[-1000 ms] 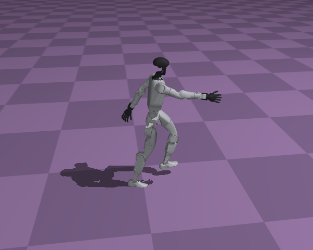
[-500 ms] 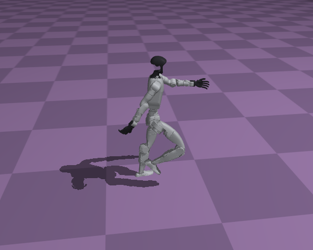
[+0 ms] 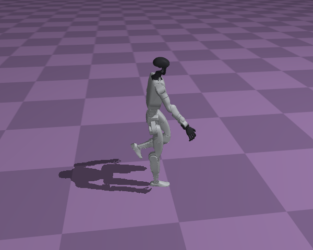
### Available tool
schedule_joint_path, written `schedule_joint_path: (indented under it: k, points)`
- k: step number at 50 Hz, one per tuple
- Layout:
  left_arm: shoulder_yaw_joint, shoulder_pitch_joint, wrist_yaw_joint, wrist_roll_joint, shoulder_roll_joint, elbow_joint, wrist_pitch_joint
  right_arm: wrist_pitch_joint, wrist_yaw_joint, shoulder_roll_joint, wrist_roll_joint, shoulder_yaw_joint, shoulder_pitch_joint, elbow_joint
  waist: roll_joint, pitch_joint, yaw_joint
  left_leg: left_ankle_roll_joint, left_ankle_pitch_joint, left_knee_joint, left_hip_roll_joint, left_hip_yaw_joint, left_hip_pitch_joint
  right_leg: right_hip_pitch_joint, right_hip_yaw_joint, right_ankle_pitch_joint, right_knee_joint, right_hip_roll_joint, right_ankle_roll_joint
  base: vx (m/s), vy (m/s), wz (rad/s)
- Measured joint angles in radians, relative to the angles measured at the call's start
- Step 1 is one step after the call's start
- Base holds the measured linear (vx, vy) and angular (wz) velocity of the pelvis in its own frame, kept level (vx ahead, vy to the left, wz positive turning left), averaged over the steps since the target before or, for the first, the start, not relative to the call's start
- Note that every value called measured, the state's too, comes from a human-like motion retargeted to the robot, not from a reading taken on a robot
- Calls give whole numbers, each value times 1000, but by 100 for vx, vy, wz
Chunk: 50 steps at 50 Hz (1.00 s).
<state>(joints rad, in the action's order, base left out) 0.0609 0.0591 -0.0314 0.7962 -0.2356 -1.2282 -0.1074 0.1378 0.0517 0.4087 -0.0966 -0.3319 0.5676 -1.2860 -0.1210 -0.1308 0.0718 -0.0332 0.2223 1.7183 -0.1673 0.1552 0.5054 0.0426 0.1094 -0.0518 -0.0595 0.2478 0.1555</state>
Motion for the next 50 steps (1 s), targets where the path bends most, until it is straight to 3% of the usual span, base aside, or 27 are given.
schedule_joint_path:
  k: [4,8,13,16,18,20,24,27,30,31,34,37,40,44,47,50]
  points:
    - [-36,216,44,-240,7,-164,-3,-64,82,72,258,61,322,84,-12,-5,111,-52,161,213,117,113,264,-26,-94,-34,-5,-30,-44,58,-9,-129]
    - [73,430,-17,-321,-15,-153,15,-82,118,93,356,-30,589,61,-39,16,177,-95,284,123,194,160,439,-58,-144,-62,-20,-38,-53,58,-1,-78]
    - [200,543,-225,-297,-48,-66,-19,-43,73,47,319,-120,772,-31,-72,46,186,-126,283,-417,243,250,392,-96,-161,-108,-3,-35,-54,63,6,-29]
    - [208,494,-283,-254,-46,-54,-57,-36,20,3,308,-72,753,-38,-77,37,219,-69,235,-1007,213,341,149,-142,-203,-139,22,-40,-35,74,13,-86]
    - [180,421,-266,-246,-35,-72,-64,-48,10,-25,291,0,675,-4,-34,-1,264,12,152,-1425,198,378,-89,-223,-254,-163,43,-82,-28,84,22,-145]
    - [141,332,-228,-270,-18,-103,-47,-73,15,-57,270,65,550,43,41,-19,280,87,62,-1682,217,378,-270,-310,-293,-169,73,-152,-41,86,29,-84]
    - [113,92,-152,-318,11,-171,18,-116,7,-115,185,89,196,93,139,-11,198,166,-46,-1806,241,318,-450,-363,-234,-45,268,-240,-93,82,31,51]
    - [142,-122,-90,-321,-3,-175,44,-121,-83,-147,108,30,-85,43,189,26,116,149,-49,-1805,270,241,-500,-152,-81,0,770,-278,-135,71,25,113]
    - [151,-360,-37,-279,-49,-137,34,-87,-171,-176,44,-34,-334,-58,197,51,20,98,-6,-1780,259,147,-502,148,26,-70,1340,-237,-178,63,17,132]
    - [131,-447,-36,-282,-69,-123,5,-38,-158,-182,6,-37,-408,-89,198,50,-10,86,5,-1772,252,120,-504,241,37,-91,1493,-227,-183,61,14,126]
    - [111,-673,-33,-269,-137,-55,-21,18,-219,-186,-74,-15,-627,-161,218,48,-110,59,37,-1756,250,38,-525,479,77,-112,1832,-217,-160,60,10,121]
    - [134,-852,-38,-250,-211,31,9,11,-270,-167,-77,33,-835,-184,248,46,-208,49,51,-1773,266,-28,-572,655,123,-97,1974,-216,-108,60,3,110]
    - [176,-981,-48,-240,-282,123,60,-4,-275,-139,-10,75,-1024,-164,266,43,-291,53,60,-1801,285,-71,-636,766,158,-126,1953,-207,-80,62,-5,88]
    - [220,-1079,-81,-192,-328,231,121,-5,-311,-122,82,77,-1186,-134,263,68,-330,55,84,-1799,282,-91,-684,824,185,-196,1703,-135,-101,60,-10,40]
    - [231,-1093,-128,-132,-312,296,153,7,-352,-134,116,45,-1229,-132,255,113,-320,62,112,-1770,266,-102,-681,770,239,-227,1323,-72,-111,60,-13,24]
    - [223,-1022,-173,-71,-259,356,163,12,-344,-160,120,27,-1212,-147,245,165,-311,82,144,-1731,244,-135,-683,569,330,-199,729,-64,-90,66,-19,68]
